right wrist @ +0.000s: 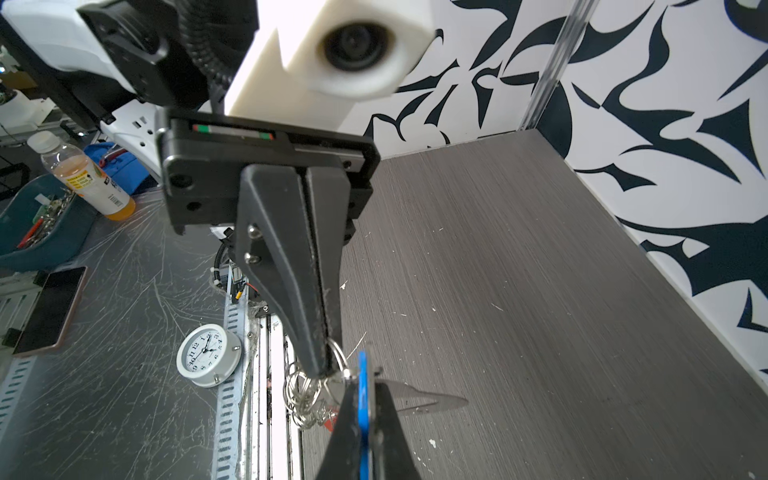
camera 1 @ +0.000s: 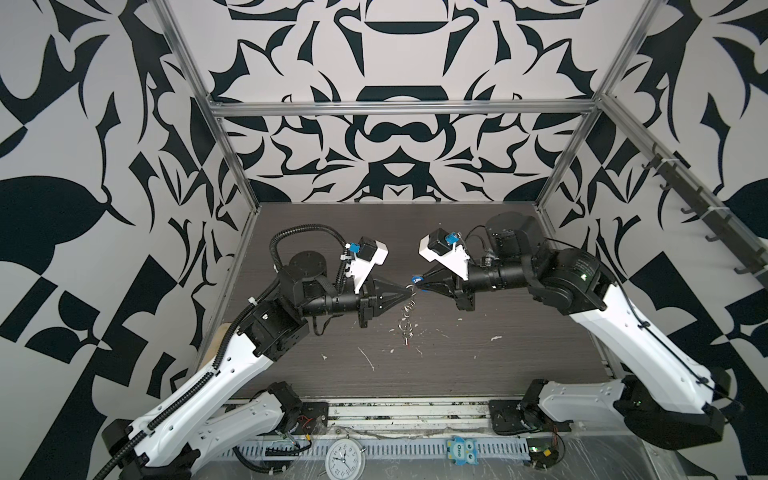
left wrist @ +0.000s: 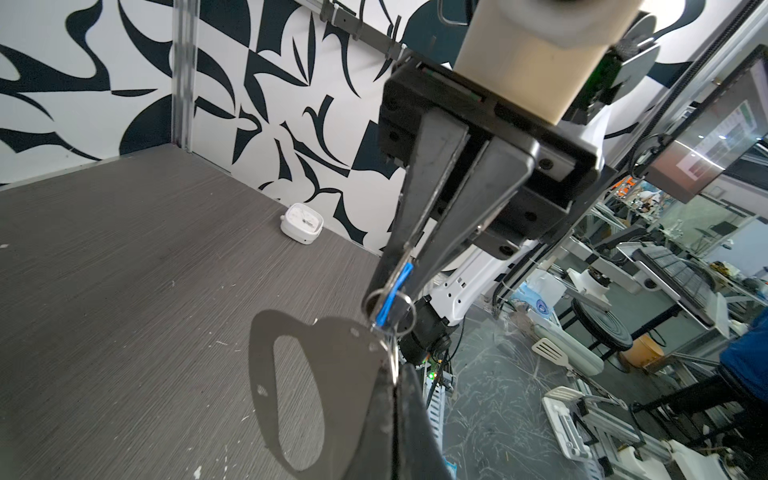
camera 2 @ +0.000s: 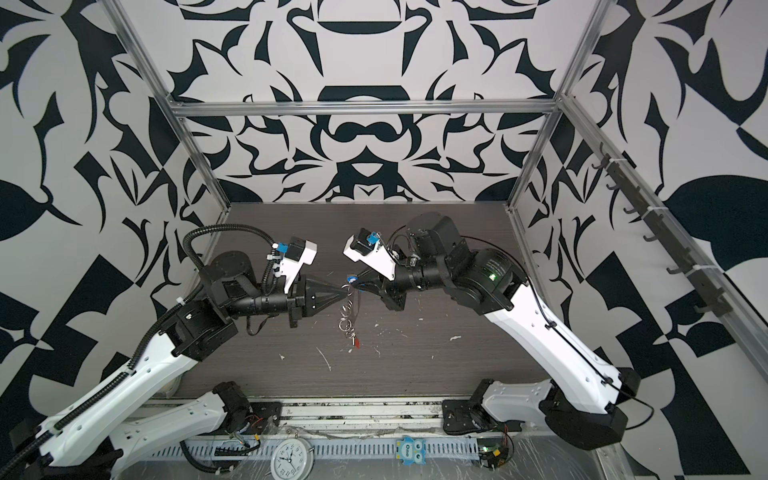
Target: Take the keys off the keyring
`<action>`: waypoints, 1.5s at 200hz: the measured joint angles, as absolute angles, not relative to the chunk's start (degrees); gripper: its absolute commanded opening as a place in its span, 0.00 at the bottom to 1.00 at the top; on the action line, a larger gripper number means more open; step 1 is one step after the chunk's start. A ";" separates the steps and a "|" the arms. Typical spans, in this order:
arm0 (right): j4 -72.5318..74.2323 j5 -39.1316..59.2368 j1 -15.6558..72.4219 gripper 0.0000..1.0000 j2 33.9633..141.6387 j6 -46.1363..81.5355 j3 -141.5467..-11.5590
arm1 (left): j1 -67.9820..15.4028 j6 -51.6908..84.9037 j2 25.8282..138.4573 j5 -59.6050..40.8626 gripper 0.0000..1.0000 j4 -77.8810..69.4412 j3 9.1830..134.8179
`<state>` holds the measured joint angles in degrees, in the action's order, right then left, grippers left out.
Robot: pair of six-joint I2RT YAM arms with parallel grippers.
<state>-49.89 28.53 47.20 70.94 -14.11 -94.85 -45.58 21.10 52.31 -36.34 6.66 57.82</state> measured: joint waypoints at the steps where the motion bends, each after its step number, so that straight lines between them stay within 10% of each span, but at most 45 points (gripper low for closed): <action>1: -49.89 28.56 47.20 0.00 70.91 -14.13 -94.89 | -45.58 21.17 52.34 -36.40 0.00 6.55 57.82; 300: -56.36 35.29 46.54 0.07 72.12 -18.37 -104.25 | -45.39 30.11 55.24 -47.31 0.00 -11.79 55.94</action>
<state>-56.36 35.29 46.54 72.12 -18.37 -104.25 -45.39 30.11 55.24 -47.31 -11.79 55.94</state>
